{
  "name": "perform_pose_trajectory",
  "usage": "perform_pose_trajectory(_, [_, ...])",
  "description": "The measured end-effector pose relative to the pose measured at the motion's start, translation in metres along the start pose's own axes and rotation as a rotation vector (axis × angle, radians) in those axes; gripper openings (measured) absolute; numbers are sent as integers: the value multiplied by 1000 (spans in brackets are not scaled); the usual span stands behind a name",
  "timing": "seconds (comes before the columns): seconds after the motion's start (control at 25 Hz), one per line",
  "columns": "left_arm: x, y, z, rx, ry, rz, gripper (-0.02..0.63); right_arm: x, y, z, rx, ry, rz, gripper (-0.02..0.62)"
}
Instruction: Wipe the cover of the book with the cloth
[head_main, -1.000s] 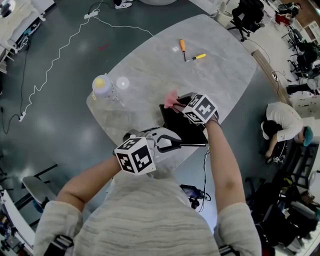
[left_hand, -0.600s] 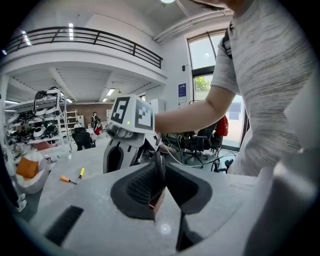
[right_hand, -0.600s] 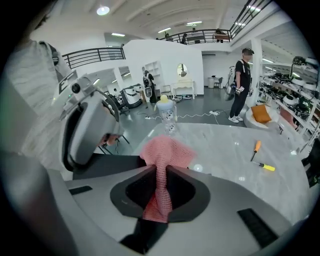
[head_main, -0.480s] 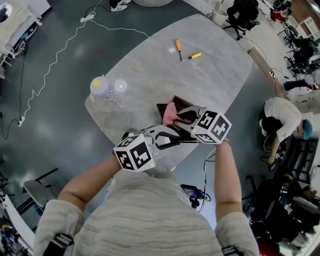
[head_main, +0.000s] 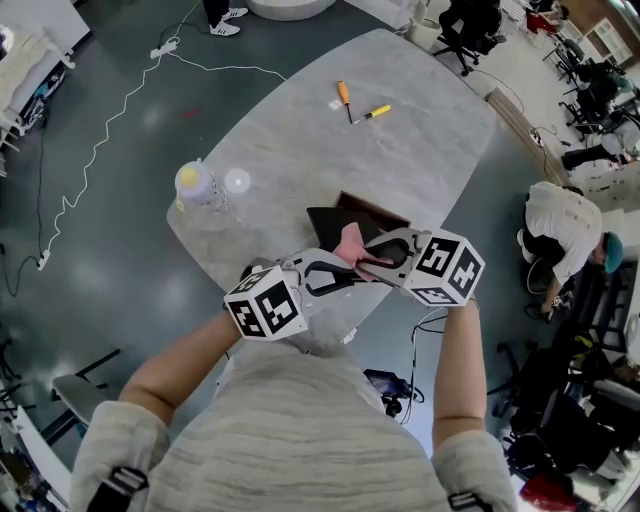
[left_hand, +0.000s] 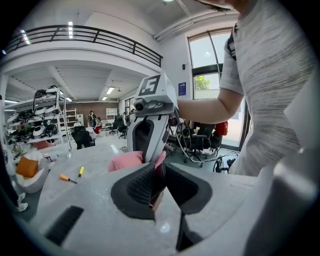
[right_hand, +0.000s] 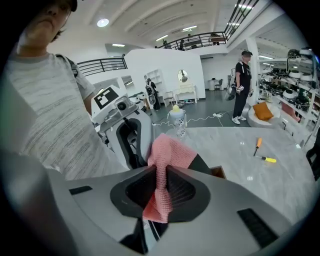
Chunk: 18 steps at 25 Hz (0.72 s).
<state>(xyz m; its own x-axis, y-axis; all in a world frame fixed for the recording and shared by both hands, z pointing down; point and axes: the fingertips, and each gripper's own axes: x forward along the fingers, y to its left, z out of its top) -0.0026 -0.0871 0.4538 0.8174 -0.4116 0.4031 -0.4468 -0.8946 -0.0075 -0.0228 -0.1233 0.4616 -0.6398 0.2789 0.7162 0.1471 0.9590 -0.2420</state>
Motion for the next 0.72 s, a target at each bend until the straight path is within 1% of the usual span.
perform_pose_trajectory(0.2, [0,0,0,-2,-2,-6,72,-11,-2,-14,25,23,-13,49])
perform_pose_trajectory(0.32, [0,1,0,-3,1,-8,71,-15,-10,-27,47,56,-36,49])
perform_pose_trajectory(0.44, [0,2,-1,-6,4,-9,72,-16,-22,-41,70,93,-70,49])
perform_pose_trajectory(0.56, [1,3,-1,-10,6,-10,71,-12,-37,-52,91,105,-92,49])
perform_pose_trajectory(0.72, [3,2,-4,-14,9,-22,72,8,-67,-63,105,123,-124,49])
